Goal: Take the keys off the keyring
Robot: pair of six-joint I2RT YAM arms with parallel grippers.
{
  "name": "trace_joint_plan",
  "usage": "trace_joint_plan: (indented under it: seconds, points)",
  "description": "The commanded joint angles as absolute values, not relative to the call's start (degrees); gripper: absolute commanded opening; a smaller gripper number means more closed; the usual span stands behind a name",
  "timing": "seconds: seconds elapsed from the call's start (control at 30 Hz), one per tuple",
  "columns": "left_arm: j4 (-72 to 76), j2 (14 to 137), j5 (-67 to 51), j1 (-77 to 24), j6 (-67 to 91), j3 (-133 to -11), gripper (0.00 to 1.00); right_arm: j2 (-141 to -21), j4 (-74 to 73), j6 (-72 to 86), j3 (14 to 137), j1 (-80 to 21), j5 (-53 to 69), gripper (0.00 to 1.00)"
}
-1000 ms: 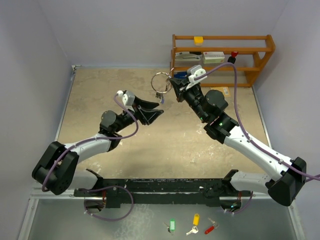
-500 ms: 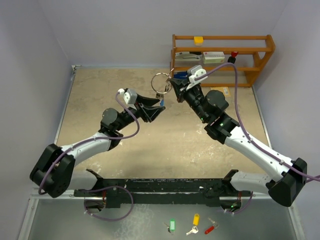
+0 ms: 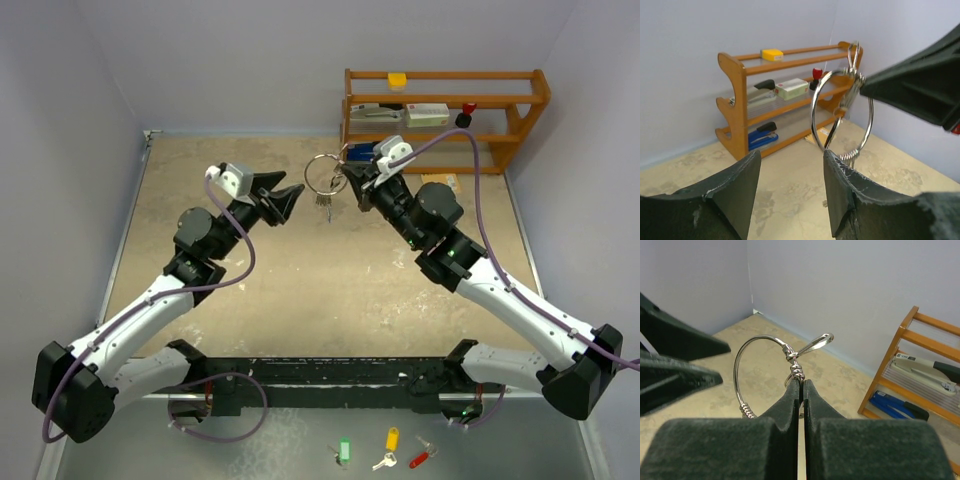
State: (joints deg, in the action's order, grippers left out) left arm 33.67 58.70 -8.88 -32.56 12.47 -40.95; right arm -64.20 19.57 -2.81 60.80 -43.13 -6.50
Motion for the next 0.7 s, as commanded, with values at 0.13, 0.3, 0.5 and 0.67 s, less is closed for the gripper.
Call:
trace_joint_plan:
  seconds: [0.13,0.3,0.5,0.67]
  points:
    - [32.12,60.05,-10.62,-32.70,11.96,-50.13,0.49,-63.01,19.04,-4.34,63.12,-43.54,-3.45,0.00]
    - [32.05,63.49,-13.31,-32.70,12.50,-52.34,0.48,-62.84,18.92,-4.48,63.09,-43.64,-2.42,0.00]
    - [32.45,65.68,-17.74,-32.70,13.60,-52.89,0.48,-62.61,18.90,-4.70,63.13,-43.80,-1.73,0.00]
    - [33.12,65.98,-20.71,-32.70,13.45,-52.21,0.33,-62.56,19.20,-4.68,63.02,-43.88,-1.19,0.00]
